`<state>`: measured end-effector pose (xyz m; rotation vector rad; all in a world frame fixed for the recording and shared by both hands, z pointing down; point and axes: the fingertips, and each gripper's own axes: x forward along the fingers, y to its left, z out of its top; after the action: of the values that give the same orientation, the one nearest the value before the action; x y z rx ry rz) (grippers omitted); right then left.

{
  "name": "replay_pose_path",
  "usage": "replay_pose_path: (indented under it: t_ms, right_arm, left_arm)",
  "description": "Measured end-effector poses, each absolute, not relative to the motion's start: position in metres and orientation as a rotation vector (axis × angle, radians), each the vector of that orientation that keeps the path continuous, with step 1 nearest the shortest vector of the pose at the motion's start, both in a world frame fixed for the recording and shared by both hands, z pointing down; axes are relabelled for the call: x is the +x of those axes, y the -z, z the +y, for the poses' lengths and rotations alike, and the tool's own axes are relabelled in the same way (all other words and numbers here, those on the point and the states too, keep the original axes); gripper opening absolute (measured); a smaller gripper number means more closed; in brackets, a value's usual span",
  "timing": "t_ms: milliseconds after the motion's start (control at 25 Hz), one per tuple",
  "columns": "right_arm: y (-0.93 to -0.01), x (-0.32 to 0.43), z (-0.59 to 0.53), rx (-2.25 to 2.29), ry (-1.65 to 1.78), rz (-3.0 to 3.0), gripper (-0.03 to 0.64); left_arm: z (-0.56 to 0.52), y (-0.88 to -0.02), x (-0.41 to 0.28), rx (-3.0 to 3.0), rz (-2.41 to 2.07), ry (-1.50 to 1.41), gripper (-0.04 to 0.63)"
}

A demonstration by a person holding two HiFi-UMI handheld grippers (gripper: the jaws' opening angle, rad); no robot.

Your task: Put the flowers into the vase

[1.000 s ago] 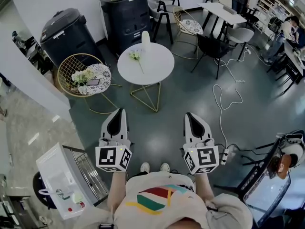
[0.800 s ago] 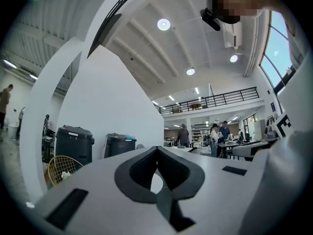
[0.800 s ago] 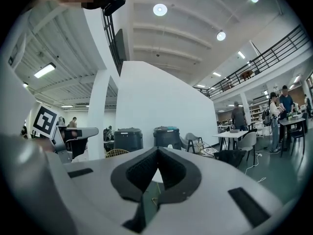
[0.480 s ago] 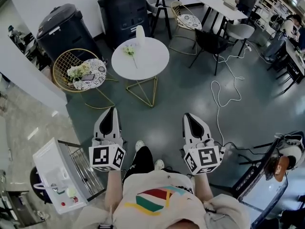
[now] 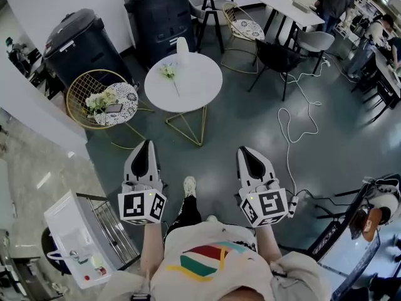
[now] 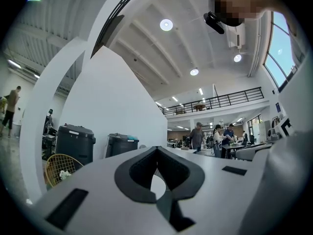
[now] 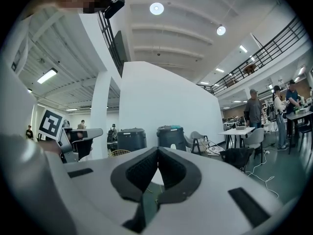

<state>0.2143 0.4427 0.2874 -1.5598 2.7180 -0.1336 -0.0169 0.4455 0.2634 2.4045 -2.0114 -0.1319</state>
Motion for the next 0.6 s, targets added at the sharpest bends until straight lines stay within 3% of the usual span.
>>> replay_pose_path:
  t_ms: [600]
  right_arm:
    - [-0.273,0.125,0.303,-1.537,0.107,2.758,0.011]
  left_arm:
    - [0.314,-0.251,-0.101,2.409,-2.024,0.237,0.006]
